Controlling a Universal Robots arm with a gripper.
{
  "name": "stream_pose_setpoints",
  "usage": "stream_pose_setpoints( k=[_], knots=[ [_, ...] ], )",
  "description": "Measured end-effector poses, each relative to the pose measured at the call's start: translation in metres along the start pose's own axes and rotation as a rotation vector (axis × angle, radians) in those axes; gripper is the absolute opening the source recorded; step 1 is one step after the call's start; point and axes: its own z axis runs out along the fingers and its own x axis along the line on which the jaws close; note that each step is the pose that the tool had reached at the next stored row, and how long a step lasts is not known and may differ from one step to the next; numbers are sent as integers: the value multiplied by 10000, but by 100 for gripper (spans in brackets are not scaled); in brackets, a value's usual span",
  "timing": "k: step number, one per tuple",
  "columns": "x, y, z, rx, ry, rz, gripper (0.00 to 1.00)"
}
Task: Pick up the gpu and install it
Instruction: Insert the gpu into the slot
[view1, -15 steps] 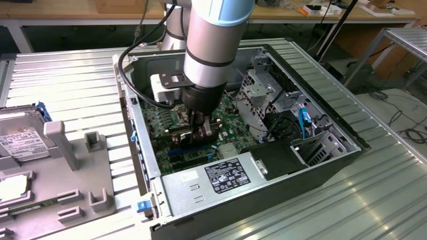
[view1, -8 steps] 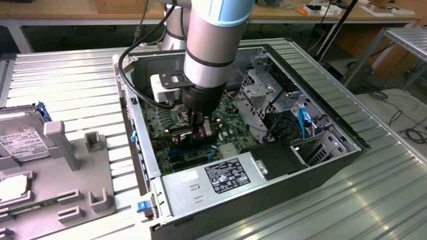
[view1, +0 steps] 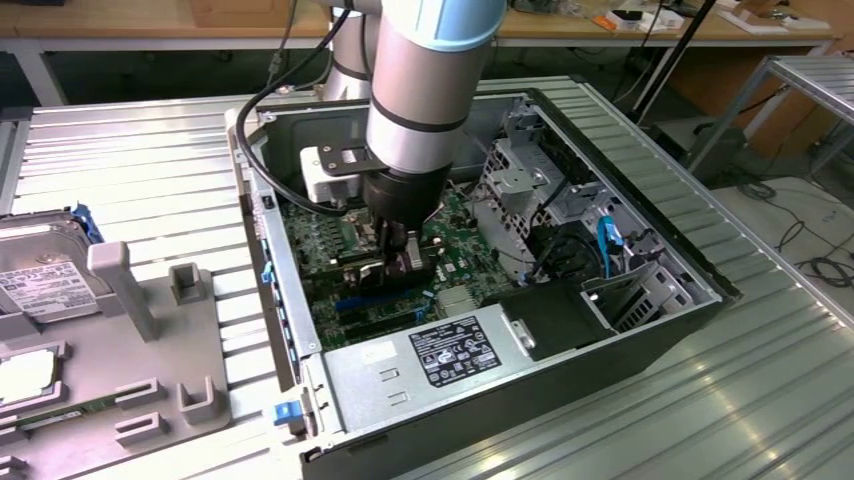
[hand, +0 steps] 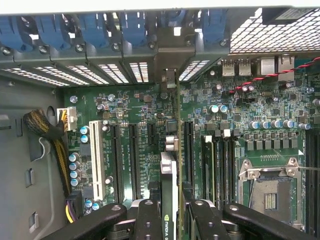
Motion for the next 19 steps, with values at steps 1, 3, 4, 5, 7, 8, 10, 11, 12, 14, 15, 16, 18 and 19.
stream_pose_setpoints(
  k=[1, 3, 4, 5, 7, 8, 10, 11, 12, 14, 15, 16, 18, 19],
  knots=[
    [0, 0, 0, 0, 0, 0, 27],
    [-1, 0, 0, 0, 0, 0, 27],
    [-1, 0, 1, -1, 1, 0, 27],
    [-1, 0, 5, 0, 1, -1, 27],
    [0, 0, 17, 1, -1, -2, 27],
    [0, 1, 20, 2, 1, -2, 27],
    [0, 0, 25, 3, -1, -2, 27],
    [0, 1, 27, 3, 0, -2, 27],
    [1, 1, 33, 1, 4, -2, 27],
    [1, 1, 40, 3, 0, -2, 27],
    [-1, 1, 22, 6, -11, -2, 27],
    [-1, 2, 7, -2, -1, -1, 27],
    [0, 1, 6, -2, -1, -13, 27],
    [0, 3, 7, -2, -1, -19, 27]
  ],
)
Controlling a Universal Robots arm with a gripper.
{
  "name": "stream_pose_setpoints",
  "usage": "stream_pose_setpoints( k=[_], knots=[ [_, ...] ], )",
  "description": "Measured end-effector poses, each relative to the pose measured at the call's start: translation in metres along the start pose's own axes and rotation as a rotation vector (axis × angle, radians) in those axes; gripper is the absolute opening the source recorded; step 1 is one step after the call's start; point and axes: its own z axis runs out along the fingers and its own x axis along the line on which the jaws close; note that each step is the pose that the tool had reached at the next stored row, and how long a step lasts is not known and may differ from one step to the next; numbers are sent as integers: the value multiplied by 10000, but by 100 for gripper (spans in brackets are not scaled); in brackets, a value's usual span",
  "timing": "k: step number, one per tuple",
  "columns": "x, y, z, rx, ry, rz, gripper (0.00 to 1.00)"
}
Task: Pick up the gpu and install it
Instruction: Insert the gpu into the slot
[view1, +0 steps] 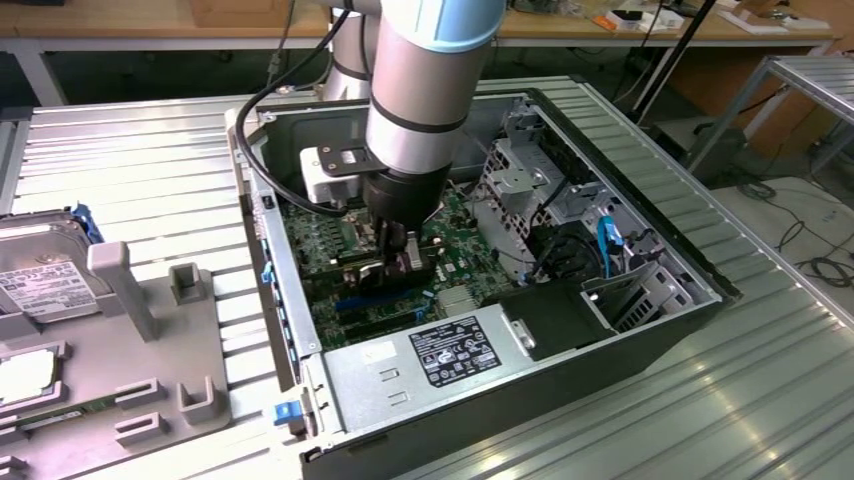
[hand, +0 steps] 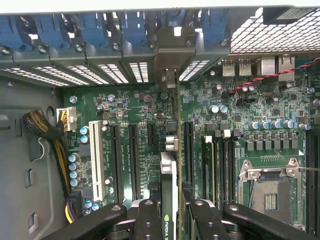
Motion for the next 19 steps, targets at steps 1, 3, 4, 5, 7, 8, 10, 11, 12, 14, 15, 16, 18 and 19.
stream_pose_setpoints(
  k=[1, 3, 4, 5, 7, 8, 10, 11, 12, 14, 15, 16, 18, 19],
  knots=[
    [0, 4, 0, 1, 0, -3, 27],
    [0, 5, 0, 0, 1, -4, 27],
    [-2, 6, 0, -1, 2, -2, 27],
    [-5, 6, -1, -2, 2, -2, 27],
    [-9, 7, 0, -1, 1, -3, 27],
    [-9, 6, 0, -1, 1, -4, 27],
    [-7, 8, 5, -1, 2, -6, 27],
    [-7, 10, 10, 0, 1, -7, 27],
    [-6, 12, 13, 0, 1, -7, 27],
    [-5, 14, 18, -1, 2, -9, 27],
    [-5, 15, 20, -2, 2, -9, 27],
    [-5, 18, 22, -2, 2, -9, 27],
    [-5, 18, 22, -2, 2, -9, 27],
    [-5, 19, 22, -1, 2, -8, 27]
  ],
)
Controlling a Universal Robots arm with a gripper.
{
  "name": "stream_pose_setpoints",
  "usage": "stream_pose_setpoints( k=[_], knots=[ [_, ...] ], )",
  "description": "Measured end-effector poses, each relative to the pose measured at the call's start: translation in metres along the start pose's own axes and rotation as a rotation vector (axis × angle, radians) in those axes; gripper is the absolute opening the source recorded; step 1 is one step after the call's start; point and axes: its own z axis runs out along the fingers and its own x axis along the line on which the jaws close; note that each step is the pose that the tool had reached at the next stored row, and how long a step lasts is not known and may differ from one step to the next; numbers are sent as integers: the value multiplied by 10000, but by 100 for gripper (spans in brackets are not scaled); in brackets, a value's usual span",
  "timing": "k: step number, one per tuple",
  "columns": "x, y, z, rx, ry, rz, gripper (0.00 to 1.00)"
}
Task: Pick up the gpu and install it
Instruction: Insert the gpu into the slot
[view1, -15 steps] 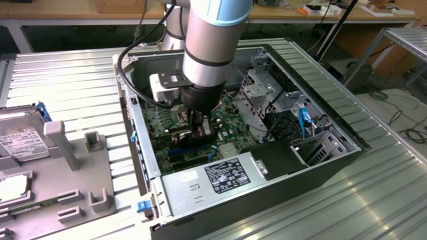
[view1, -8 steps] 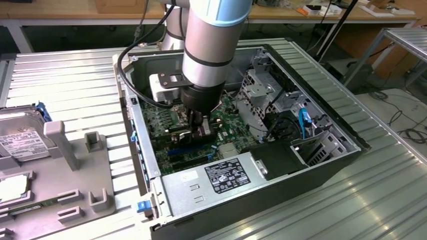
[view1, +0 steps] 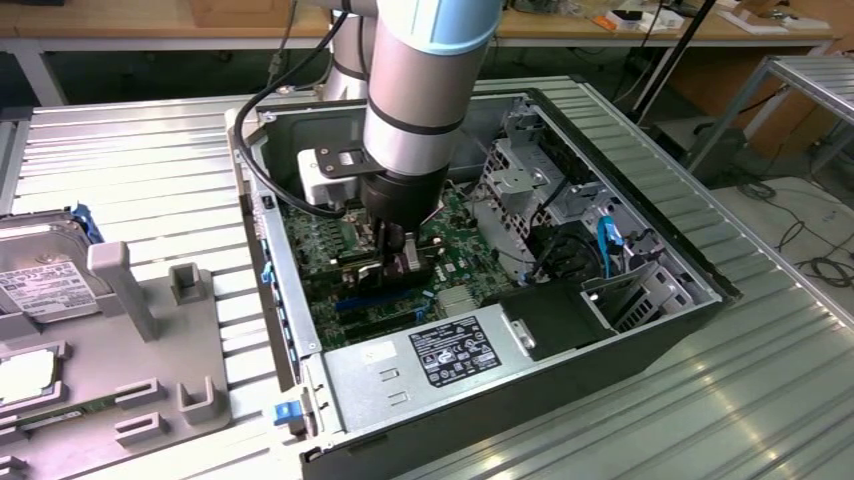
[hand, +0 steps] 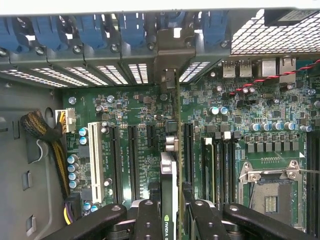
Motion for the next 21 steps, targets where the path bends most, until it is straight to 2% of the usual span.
stream_pose_setpoints(
  k=[5, 8, 13, 17, 18, 21],
  knots=[
    [0, 0, 0, -1, 1, 1, 27],
    [5, 1, 0, 2, 40, 2, 27],
    [11, 0, 1, 2, 49, 1, 27],
    [12, -1, 37, 53, 56, 0, 27],
    [12, 0, 53, 73, 41, 1, 27],
    [12, 5, 54, 70, 45, 0, 27]
  ],
)
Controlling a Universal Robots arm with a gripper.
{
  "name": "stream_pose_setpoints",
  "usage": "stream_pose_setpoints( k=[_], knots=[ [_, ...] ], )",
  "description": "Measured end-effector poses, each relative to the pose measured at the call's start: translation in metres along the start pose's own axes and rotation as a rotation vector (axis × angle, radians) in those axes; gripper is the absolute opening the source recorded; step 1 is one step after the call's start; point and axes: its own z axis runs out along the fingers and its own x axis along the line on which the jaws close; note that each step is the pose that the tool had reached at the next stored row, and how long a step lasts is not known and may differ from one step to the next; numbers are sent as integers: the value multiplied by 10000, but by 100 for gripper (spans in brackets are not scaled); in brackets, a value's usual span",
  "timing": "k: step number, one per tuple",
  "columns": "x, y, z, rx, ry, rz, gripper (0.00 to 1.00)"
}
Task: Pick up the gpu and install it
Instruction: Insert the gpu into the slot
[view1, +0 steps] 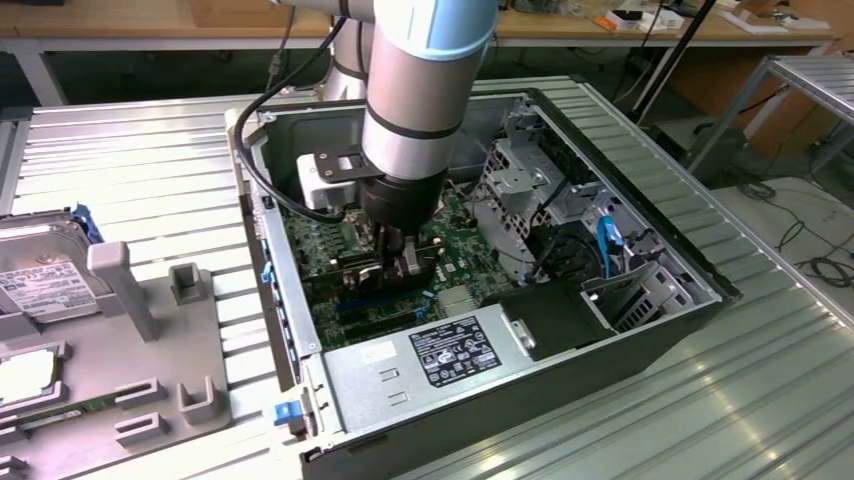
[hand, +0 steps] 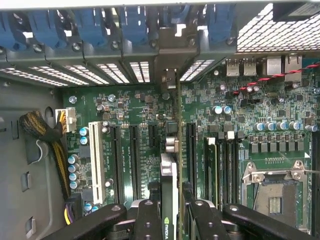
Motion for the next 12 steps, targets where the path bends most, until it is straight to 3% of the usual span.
stream_pose_setpoints(
  k=[4, 5, 6, 7, 12],
  knots=[
    [-1, -1, -2, -12, 1, 0, 27],
    [-2, -2, -7, -38, 0, -1, 27],
    [-4, -2, -20, -116, -10, -1, 27],
    [-4, 0, -31, -154, -4, 3, 27],
    [-2, 0, -35, -163, 11, 3, 27]
  ],
)
